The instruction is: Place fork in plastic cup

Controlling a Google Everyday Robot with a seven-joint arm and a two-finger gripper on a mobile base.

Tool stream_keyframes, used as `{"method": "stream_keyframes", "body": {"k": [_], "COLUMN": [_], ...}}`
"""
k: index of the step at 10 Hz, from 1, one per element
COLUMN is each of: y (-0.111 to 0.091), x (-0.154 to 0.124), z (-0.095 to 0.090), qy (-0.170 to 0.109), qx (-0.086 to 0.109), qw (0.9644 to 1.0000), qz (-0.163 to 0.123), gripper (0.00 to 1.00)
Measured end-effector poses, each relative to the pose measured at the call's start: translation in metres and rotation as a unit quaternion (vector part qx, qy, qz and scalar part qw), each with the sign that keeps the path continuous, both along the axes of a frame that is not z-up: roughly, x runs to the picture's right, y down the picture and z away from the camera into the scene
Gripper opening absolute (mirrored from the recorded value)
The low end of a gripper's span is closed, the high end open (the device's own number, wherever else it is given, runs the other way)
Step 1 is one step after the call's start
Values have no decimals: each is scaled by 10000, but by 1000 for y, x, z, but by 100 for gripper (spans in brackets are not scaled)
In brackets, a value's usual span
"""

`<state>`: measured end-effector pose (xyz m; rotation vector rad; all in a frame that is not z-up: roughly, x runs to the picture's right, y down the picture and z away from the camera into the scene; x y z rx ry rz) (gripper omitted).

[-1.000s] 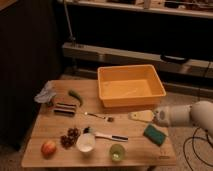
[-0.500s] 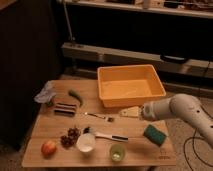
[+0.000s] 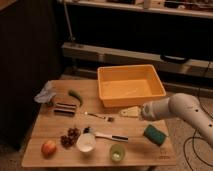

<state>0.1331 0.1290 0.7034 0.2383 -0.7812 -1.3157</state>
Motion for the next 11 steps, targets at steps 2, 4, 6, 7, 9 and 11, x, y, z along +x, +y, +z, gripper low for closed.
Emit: {"method": "stream_keyframes", "body": {"k": [2, 4, 6, 7, 9, 11], "y": [0, -4, -14, -18, -22, -19], "x": [0, -1, -17, -30, -46, -54], "z": [0, 2, 13, 20, 32, 42], "qy": [0, 45, 47, 20, -112, -275], "qx": [-3, -15, -57, -91, -235, -520], "qw": [10000, 10000, 10000, 9999, 9996, 9983], "qz": [0, -5, -38, -61, -48, -49], "gripper": [80, 80, 80, 80, 80, 80]}}
